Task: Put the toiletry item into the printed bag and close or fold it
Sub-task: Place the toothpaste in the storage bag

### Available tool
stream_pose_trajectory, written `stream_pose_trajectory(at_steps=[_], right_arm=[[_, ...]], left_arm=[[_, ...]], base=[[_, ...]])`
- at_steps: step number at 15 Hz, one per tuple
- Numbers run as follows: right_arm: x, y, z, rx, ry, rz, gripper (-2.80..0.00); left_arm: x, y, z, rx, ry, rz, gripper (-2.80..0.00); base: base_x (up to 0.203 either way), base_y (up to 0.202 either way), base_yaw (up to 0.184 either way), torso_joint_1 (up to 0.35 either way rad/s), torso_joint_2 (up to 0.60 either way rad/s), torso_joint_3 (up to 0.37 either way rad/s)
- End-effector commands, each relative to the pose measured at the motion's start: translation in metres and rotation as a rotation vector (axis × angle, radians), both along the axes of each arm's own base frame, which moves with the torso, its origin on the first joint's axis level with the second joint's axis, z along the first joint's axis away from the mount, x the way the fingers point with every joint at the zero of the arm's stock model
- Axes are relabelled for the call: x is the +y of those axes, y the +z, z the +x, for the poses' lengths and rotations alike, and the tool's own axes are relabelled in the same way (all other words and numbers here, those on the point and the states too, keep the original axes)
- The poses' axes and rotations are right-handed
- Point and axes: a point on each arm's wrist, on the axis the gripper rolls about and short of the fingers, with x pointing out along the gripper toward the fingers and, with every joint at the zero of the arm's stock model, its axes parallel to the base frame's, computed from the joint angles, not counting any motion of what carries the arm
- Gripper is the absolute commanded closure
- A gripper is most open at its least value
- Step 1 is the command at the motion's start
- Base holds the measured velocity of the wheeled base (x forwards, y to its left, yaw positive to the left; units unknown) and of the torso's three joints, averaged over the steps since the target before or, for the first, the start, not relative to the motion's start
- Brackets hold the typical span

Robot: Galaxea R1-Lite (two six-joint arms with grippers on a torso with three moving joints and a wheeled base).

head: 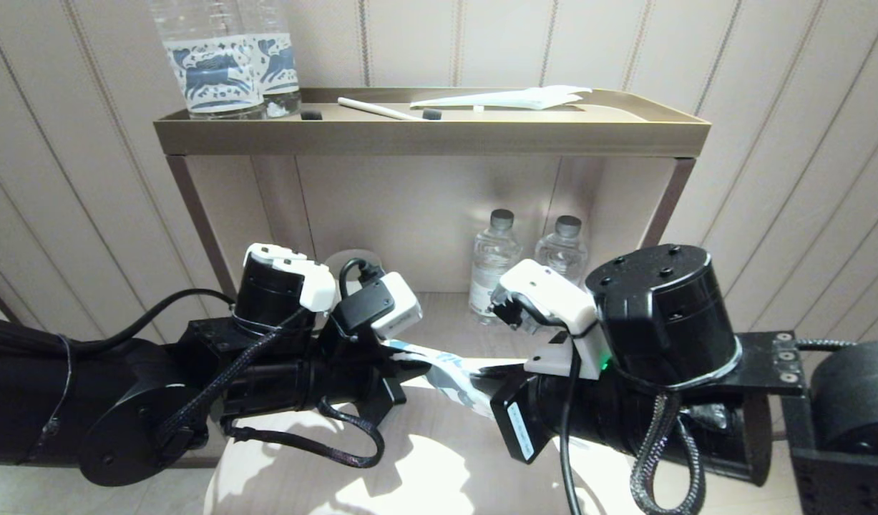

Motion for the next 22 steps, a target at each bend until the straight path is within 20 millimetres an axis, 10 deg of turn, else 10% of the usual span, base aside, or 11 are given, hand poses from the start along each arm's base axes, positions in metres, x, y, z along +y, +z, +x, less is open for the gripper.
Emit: stream_pose_trajectory(at_steps=[1, 7, 22], right_arm=[[0.001, -0.004, 0.006, 0.005, -0.014, -0.006, 0.0], [-0.016, 0.021, -0.013, -0.072, 0.006, 0.048, 0.0], [-0.024, 0.01, -0.023, -0.079, 0.077, -0.082, 0.0]], left_arm=[[0.0, 0.0, 0.0, -0.001, -0.003, 0.0, 0.0], [-0.001, -0.001, 0.001, -0.001, -0.002, 0.001, 0.0], [-0.003, -0.007, 0.012, 0.007, 0.019, 0.0, 0.0]], base=[[0.0, 0.0, 0.0, 0.0, 0.0, 0.0], [0.0, 0.0, 0.0, 0.0, 0.0, 0.0], [0.0, 0.0, 0.0, 0.0, 0.0, 0.0]])
